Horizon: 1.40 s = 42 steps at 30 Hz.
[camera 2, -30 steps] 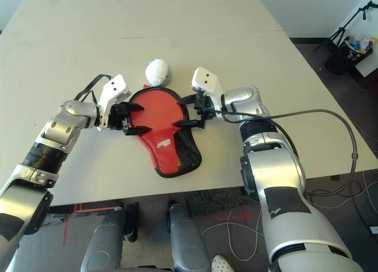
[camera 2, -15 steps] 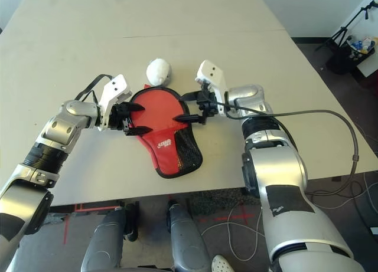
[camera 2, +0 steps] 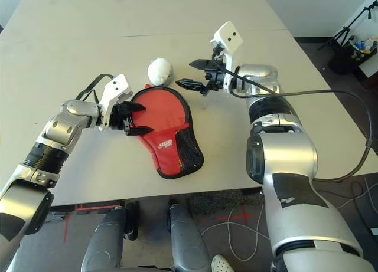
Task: Store the ping-pong paddle in its case and zip it.
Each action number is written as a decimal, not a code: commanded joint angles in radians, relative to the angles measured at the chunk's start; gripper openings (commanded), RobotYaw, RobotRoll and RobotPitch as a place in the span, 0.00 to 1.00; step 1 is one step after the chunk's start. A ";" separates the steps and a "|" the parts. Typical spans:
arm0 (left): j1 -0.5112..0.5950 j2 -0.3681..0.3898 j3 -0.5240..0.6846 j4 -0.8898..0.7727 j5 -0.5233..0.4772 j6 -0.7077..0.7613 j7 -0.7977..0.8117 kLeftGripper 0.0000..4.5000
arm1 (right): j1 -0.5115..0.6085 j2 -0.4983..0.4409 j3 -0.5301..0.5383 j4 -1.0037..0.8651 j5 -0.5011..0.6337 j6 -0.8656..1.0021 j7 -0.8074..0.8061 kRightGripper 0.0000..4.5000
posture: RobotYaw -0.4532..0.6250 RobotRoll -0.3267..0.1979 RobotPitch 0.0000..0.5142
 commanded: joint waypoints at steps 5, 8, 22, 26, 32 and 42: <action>0.046 -0.003 -0.044 0.026 0.019 0.043 0.005 0.98 | -0.012 0.079 -0.030 0.036 -0.002 0.033 -0.166 1.00 | 0.41 0.62 0.52; 0.050 -0.002 -0.042 0.019 0.018 0.045 0.008 0.98 | -0.011 0.112 -0.042 0.043 -0.002 0.036 -0.250 1.00 | 0.41 0.62 0.51; 0.065 -0.021 -0.046 -0.025 0.008 0.069 0.024 0.98 | -0.014 0.254 -0.100 0.065 0.002 0.043 -0.518 1.00 | 0.42 0.62 0.50; 0.071 -0.018 -0.044 -0.038 0.005 0.077 0.026 0.98 | -0.017 0.270 -0.108 0.070 -0.011 0.048 -0.584 1.00 | 0.42 0.62 0.51; 0.086 -0.013 -0.041 -0.064 0.000 0.089 0.032 1.00 | -0.013 0.280 -0.100 0.072 -0.033 0.041 -0.631 0.88 | 0.43 0.62 0.52; 0.087 -0.017 -0.041 -0.074 -0.008 0.096 0.040 1.00 | -0.004 0.271 -0.101 0.071 -0.053 0.022 -0.652 0.21 | 0.43 0.62 0.53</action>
